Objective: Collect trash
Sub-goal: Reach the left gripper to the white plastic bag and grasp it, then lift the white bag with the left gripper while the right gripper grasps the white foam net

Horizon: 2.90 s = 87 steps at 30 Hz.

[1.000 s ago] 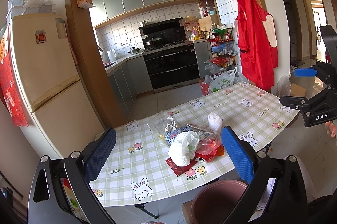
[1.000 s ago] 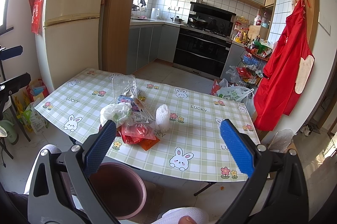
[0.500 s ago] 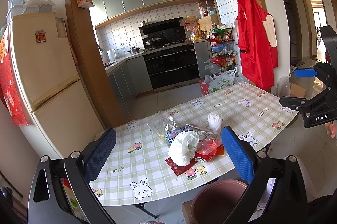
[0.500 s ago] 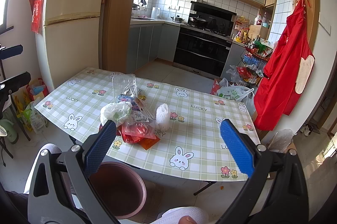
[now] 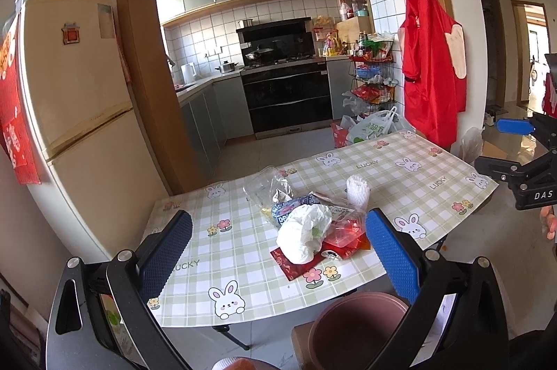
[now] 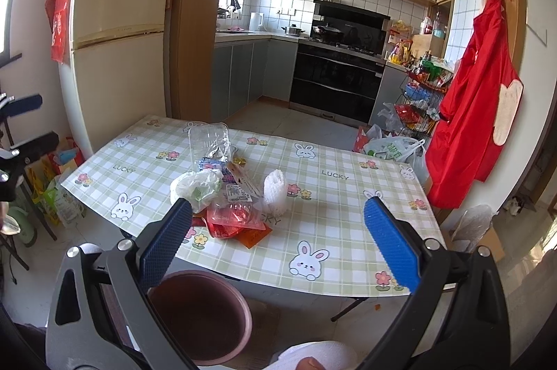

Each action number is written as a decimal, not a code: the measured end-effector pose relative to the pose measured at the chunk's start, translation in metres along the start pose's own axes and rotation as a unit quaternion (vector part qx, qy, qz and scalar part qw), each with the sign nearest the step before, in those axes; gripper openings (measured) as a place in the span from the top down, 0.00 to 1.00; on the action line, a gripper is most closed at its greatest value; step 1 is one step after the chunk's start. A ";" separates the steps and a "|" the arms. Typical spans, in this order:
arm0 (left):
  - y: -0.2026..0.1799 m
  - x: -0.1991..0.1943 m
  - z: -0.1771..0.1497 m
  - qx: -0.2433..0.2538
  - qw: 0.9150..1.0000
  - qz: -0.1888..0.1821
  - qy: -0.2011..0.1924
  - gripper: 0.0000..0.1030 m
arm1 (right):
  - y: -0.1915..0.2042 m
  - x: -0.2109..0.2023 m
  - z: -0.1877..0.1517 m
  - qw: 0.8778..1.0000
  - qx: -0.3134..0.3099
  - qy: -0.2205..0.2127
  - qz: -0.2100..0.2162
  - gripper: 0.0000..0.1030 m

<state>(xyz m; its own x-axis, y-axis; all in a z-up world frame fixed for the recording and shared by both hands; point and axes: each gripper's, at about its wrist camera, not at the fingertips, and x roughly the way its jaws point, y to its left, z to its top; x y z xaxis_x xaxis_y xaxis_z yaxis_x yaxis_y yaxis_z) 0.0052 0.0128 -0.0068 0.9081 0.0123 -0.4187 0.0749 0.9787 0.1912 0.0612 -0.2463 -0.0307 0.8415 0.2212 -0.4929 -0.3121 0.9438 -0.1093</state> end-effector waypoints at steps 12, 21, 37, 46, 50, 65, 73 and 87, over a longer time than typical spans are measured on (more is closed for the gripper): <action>0.007 0.071 -0.087 -0.080 0.995 -0.014 0.059 0.05 | 0.014 0.072 -0.061 0.995 0.060 0.046 0.071 0.05; -0.002 0.124 -0.116 -0.095 0.989 -0.044 0.100 0.05 | 0.014 0.113 -0.091 0.992 0.082 0.074 0.066 0.05; 0.002 0.263 -0.102 -0.126 0.976 -0.097 0.146 0.05 | -0.015 0.165 -0.120 0.983 0.143 0.098 0.068 0.05; 0.015 0.329 -0.123 -0.238 0.943 -0.127 0.193 0.27 | -0.019 0.176 -0.124 0.982 0.141 0.104 0.074 0.06; 0.022 0.323 -0.130 -0.256 0.937 -0.133 0.195 0.65 | -0.020 0.178 -0.125 0.981 0.145 0.102 0.082 0.06; 0.050 0.222 -0.096 -0.266 0.953 -0.118 0.079 0.77 | -0.024 0.174 -0.117 0.984 0.140 0.080 0.078 0.06; 0.038 0.178 -0.147 -0.319 0.937 -0.121 0.071 0.77 | -0.032 0.202 -0.091 0.989 0.105 0.030 0.102 0.21; 0.046 0.171 -0.162 -0.325 0.935 -0.123 0.077 0.77 | -0.037 0.354 -0.026 0.987 0.105 0.091 0.082 0.25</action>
<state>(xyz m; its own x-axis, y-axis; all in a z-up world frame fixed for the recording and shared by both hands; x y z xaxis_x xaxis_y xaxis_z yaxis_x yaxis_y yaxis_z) 0.0976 0.0929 -0.2134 0.8223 -0.2482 -0.5120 -0.0391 0.8730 -0.4861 0.3590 -0.2096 -0.2236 0.6874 0.3457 -0.6388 -0.3236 0.9331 0.1567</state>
